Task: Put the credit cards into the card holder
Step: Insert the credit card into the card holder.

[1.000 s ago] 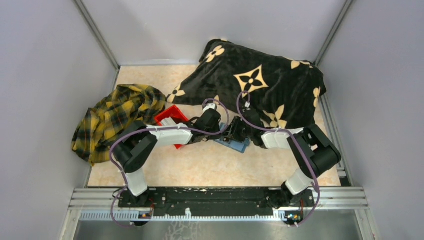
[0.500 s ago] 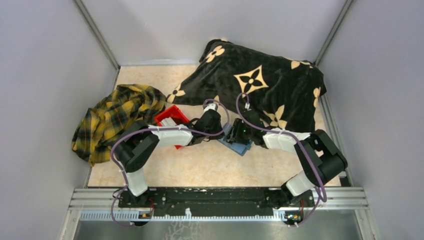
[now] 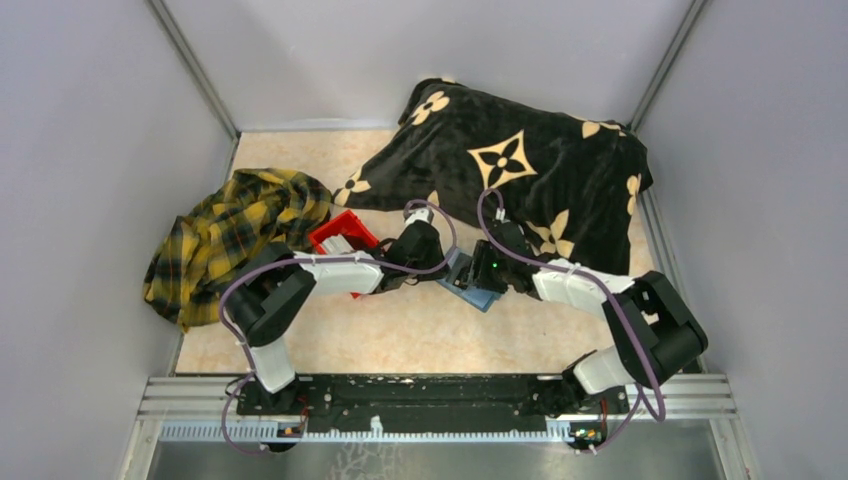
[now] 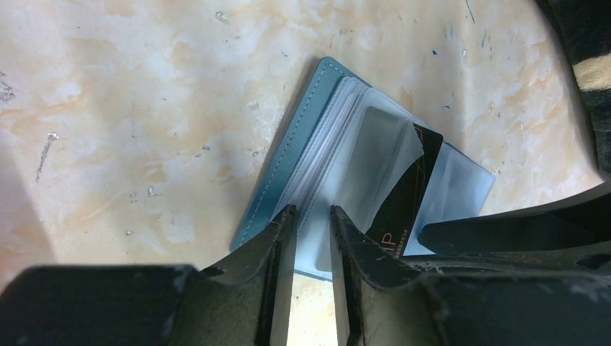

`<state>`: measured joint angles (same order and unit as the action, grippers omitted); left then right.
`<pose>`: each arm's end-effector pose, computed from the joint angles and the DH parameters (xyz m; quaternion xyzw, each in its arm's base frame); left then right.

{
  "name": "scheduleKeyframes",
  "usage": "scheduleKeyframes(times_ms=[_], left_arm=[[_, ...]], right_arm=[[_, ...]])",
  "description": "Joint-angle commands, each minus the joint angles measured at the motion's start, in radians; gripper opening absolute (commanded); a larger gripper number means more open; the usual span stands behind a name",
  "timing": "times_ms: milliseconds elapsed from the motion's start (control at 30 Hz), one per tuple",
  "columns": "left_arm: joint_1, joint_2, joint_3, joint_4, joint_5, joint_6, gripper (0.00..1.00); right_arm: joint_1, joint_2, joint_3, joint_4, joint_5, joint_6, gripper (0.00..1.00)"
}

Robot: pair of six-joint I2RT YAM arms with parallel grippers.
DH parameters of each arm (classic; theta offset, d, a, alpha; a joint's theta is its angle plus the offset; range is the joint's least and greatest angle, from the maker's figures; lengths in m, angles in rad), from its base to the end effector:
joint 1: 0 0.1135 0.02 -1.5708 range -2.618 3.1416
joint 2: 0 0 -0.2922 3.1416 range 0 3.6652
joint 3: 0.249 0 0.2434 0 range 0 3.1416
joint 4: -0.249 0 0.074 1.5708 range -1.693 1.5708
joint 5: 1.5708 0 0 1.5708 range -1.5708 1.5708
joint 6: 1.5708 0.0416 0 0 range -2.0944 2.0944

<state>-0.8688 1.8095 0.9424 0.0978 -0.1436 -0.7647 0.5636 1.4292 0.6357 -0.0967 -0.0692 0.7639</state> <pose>0.2436 -0.2788 0.1763 0.0198 0.9186 -0.2384 0.3145 0.2180 0.1411 0.1869 0.0827 0.9385 0.2312 0.2427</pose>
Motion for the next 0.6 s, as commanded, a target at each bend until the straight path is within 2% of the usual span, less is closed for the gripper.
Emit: scheduleKeyframes(times_ms=[0,133,367,567], left_arm=[[-0.002,0.050,-0.081,-0.226,0.016,0.015,0.32],[0.003,0.042,-0.085,-0.225,0.013,0.015,0.32],[0.007,0.055,-0.085,-0.223,0.016,0.016,0.33],[0.009,0.059,-0.084,-0.222,0.015,0.020,0.33]], right_arm=[[-0.002,-0.026,-0.026,-0.211,0.097,-0.051,0.47],[-0.003,-0.033,-0.029,-0.216,0.120,-0.055,0.42],[-0.001,-0.037,-0.028,-0.199,0.155,-0.063,0.16],[-0.001,0.021,0.007,-0.180,0.143,-0.076,0.00]])
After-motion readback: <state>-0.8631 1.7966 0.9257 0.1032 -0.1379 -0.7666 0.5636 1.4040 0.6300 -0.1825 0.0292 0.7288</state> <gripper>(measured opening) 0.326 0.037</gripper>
